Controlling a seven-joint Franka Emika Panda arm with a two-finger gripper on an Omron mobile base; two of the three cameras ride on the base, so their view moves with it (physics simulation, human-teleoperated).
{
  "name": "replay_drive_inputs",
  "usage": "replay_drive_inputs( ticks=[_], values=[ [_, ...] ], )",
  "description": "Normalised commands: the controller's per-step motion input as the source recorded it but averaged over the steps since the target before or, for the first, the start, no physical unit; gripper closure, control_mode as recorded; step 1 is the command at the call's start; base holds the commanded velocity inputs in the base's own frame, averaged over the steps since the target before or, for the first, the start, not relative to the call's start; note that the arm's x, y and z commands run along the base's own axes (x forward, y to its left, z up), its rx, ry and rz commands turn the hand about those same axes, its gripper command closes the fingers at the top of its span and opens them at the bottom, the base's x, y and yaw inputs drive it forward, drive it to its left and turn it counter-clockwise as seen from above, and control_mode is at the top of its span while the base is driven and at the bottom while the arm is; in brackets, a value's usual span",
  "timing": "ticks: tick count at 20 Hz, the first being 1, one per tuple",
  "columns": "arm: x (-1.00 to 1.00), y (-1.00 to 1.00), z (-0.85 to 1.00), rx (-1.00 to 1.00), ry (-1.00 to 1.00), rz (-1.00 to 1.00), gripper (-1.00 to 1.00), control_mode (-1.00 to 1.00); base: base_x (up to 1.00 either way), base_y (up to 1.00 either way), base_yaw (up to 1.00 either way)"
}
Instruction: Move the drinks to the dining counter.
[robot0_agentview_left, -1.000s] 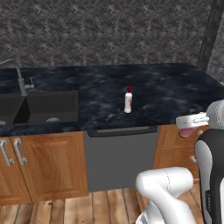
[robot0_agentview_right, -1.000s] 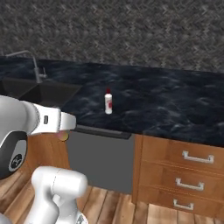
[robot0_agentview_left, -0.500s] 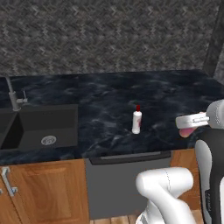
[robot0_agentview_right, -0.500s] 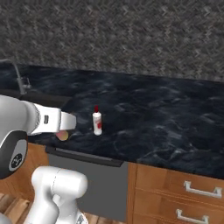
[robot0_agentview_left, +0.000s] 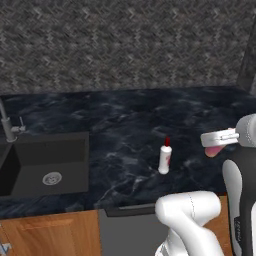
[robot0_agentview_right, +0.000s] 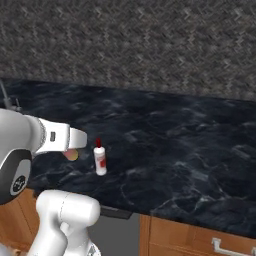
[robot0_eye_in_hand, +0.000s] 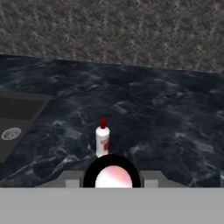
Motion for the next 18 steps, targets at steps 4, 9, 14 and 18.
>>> replay_drive_inputs(
  ticks=[4, 9, 14, 18],
  values=[
    [0.00, 0.00, 0.00, 0.00, 0.00, 0.00, 1.00, 1.00, 0.52, 0.00, 0.00],
    [0.00, 0.00, 0.00, 0.00, 0.00, 0.00, 1.00, 1.00, 0.21, 0.00, 0.00],
    [0.00, 0.00, 0.00, 0.00, 0.00, 0.01, 1.00, -1.00, 0.00, 0.00, 0.01],
    [0.00, -0.01, 0.00, 0.00, 0.00, 0.00, 1.00, -1.00, 0.00, 0.00, 0.00]
  ],
)
